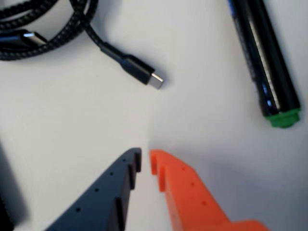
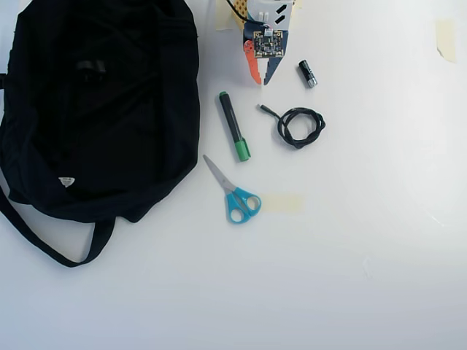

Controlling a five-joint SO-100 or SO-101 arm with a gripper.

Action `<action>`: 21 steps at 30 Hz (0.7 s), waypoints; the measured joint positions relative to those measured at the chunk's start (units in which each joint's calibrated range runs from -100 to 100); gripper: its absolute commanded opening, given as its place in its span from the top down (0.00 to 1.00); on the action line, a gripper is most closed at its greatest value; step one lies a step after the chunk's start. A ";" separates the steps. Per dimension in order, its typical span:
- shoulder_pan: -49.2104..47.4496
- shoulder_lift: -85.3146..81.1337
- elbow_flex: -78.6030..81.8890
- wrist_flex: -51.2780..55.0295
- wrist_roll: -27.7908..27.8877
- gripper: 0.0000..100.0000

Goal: Put the bike light into the black bag

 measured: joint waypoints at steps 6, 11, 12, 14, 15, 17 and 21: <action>-0.73 0.00 0.00 0.09 -0.10 0.98; -0.73 0.00 0.00 0.09 -0.10 0.98; -0.73 0.00 0.00 0.09 -0.10 0.98; -0.73 0.00 0.00 0.09 -0.10 0.98; -0.73 0.00 0.00 0.09 -0.10 0.98; -0.73 0.00 0.00 0.09 -0.10 0.98; -0.73 0.00 0.00 0.09 -0.10 0.98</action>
